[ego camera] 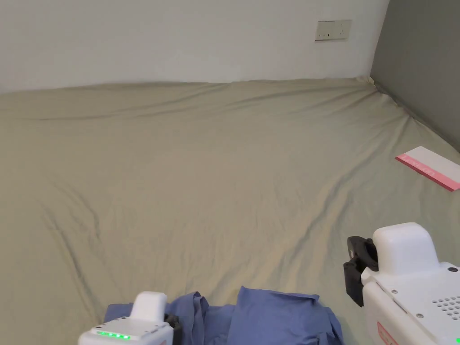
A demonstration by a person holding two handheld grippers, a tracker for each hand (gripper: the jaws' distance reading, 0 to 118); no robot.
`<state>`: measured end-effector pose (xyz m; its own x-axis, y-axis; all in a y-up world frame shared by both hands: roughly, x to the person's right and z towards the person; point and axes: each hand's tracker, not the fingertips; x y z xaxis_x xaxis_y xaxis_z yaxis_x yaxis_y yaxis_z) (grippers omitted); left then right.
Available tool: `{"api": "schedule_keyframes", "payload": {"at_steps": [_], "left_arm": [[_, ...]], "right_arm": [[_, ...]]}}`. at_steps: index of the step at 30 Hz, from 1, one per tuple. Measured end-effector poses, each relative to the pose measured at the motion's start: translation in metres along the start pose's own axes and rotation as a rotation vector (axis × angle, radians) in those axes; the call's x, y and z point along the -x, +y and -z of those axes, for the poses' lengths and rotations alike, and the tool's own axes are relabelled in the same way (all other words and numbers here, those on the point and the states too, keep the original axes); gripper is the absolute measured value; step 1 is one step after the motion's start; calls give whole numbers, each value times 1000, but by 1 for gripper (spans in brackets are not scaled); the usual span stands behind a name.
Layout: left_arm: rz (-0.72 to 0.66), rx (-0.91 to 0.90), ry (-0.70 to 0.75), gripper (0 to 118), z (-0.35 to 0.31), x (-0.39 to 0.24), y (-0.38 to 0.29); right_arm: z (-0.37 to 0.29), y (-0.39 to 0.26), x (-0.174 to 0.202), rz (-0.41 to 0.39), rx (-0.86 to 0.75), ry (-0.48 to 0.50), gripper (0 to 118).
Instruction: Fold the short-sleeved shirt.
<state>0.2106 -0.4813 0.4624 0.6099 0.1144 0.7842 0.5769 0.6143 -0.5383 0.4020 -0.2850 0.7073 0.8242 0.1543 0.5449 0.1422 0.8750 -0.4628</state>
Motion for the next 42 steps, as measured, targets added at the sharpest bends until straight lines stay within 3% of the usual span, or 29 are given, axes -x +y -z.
{"api": "schedule_keyframes", "payload": {"at_steps": [6, 10, 13, 15, 19, 22, 25, 26, 29, 30, 36, 38, 39, 42], "left_arm": [[140, -34, 120, 0, 20, -42, -19], [158, -48, 62, 0, 11, -55, -22], [144, -55, -139, 0, -2, -60, -18], [82, -57, -290, 0, -14, -56, -11], [-216, -111, -468, 0, -44, -7, 9], [-380, -134, -538, 0, -60, 52, 19], [-445, -115, -538, 35, -68, 110, 17], [-457, -96, -526, 58, -68, 129, 13], [-545, -1, -485, 113, -60, 174, -5], [-578, 16, -491, 118, -56, 187, -11], [-866, 103, -565, 118, -12, 228, -50], [-937, 25, -758, 118, -8, 216, -48], [-972, 62, -780, 118, -2, 210, -46], [-886, 82, -794, 115, 15, 181, -35]], "right_arm": [[-5, -2, -2, -11, 10, -8, 2], [-1, -2, -5, -8, 15, -14, 2], [1, -2, -4, 3, 19, -11, 2], [2, -1, -3, 3, 19, -8, 2], [3, 3, -1, -6, 13, -2, 2], [3, 6, 0, -10, 4, 1, 2], [4, 8, 1, -15, 0, 1, 2], [4, 8, 2, -15, -1, 2, 2], [5, 7, 4, -19, 5, 3, 2], [6, 7, 5, -21, 8, 3, 2], [15, 4, 12, -35, 40, 7, 2], [17, 4, 15, -40, 45, 10, 2], [18, 4, 16, -42, 47, 11, 2], [22, 5, 20, -46, 53, 17, 2]]}}
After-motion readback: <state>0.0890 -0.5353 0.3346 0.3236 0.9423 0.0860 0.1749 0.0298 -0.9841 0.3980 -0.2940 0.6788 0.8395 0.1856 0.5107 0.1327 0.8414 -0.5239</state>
